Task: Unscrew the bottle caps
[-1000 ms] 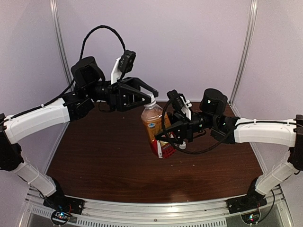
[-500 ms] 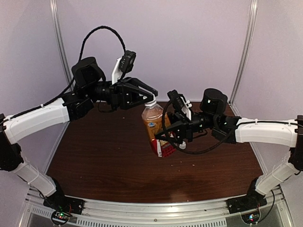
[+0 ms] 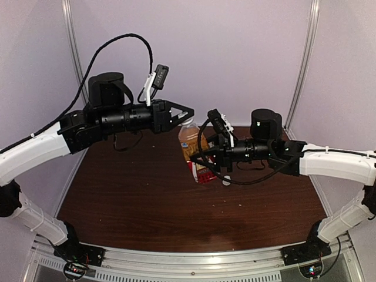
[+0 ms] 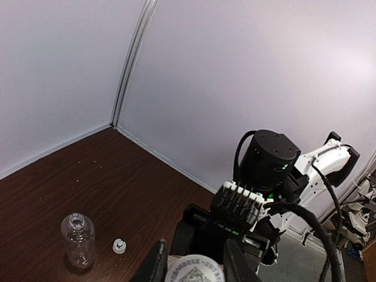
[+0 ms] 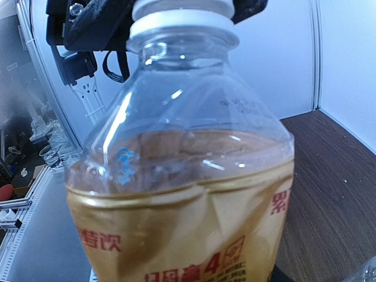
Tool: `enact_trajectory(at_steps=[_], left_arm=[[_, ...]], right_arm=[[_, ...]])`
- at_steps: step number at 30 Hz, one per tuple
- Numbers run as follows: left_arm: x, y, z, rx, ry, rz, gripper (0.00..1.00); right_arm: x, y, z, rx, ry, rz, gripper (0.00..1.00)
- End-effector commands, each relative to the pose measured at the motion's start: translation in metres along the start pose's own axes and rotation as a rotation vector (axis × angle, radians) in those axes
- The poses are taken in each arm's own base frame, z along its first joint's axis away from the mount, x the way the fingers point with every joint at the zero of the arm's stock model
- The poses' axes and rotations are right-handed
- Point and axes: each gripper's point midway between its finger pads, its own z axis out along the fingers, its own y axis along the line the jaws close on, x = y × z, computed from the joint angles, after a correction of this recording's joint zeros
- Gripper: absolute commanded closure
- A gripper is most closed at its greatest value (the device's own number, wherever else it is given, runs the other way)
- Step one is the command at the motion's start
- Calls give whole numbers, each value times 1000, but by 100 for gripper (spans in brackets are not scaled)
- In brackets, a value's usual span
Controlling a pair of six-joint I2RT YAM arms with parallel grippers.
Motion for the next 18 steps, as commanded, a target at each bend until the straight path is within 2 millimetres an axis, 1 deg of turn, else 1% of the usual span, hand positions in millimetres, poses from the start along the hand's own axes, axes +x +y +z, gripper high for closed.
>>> enact_trajectory(at_steps=[1,3,7,11,14,18], left_arm=[[-12,10,0,-80,-36,3,73],[-11,3,3,-37,-36,15,70],[-11,-9,5,37,-31,39,59],[-13,-18,4,90,-38,50,49],[-15,-21,4,117,-39,51,41],[-19,-20,0,123,-46,53,32]], right_arm=[[-7,-6,-3,59,-8,-13,57],[-7,-3,-3,37,-9,-17,57],[-8,6,-4,-8,-15,-23,57],[-10,10,-5,-32,-20,-28,57],[-11,13,-5,-43,-21,-29,57],[-11,14,-5,-51,-20,-26,57]])
